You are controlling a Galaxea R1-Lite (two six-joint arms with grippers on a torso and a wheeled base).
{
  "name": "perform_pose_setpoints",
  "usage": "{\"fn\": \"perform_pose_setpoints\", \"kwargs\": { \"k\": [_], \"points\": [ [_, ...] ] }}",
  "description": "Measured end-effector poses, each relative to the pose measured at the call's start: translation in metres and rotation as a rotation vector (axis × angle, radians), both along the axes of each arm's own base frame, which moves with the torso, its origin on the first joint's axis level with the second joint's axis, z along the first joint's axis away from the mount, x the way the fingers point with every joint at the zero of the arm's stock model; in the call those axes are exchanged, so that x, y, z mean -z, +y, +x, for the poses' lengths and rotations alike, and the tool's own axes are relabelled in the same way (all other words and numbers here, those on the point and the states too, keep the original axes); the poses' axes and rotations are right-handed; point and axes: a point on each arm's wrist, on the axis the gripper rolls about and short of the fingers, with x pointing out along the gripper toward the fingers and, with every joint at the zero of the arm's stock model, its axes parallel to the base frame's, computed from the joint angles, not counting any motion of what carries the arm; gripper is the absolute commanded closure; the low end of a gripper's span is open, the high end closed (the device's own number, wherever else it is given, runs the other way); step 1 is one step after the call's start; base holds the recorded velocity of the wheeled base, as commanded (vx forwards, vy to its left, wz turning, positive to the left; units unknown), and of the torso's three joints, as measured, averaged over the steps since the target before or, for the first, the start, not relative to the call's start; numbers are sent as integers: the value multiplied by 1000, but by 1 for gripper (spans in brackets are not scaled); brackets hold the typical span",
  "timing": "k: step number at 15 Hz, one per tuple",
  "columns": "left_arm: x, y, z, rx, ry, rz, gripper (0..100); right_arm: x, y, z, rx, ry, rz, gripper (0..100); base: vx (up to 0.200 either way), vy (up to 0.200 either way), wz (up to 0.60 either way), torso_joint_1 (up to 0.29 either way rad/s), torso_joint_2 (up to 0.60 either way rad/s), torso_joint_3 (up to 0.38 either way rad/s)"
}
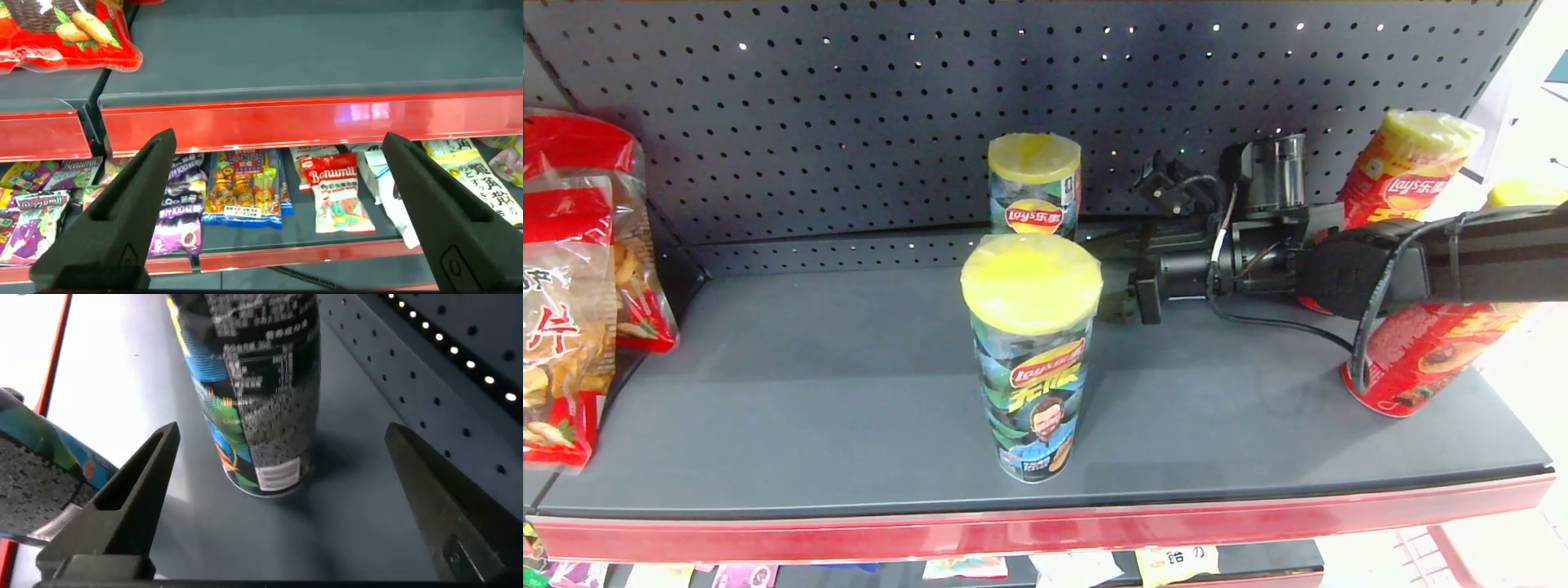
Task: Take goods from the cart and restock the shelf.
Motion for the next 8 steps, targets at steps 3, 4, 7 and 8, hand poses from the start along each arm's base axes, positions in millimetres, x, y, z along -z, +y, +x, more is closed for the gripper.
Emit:
{"fn": "perform_pose_setpoints", "kwargs": {
  "k": [3, 4, 7, 8],
  "points": [
    [0, 0, 0, -1, 0, 0, 0, 1, -9, -13, -2, 22, -10, 0, 0, 0, 0, 0, 0, 0],
    [0, 0, 0, 0, 0, 0, 0, -1, -12, -18, -2, 26, -12, 0, 0, 0, 0, 0, 0, 0],
    [0, 0, 0, 0, 0, 0, 0, -7, -14, -31, -7, 22, -10, 0, 0, 0, 0, 0, 0, 0],
    [0, 0, 0, 0, 0, 0, 0, -9, -12, -36, -18, 18, -8, 0, 0, 0, 0, 0, 0, 0]
  ]
}}
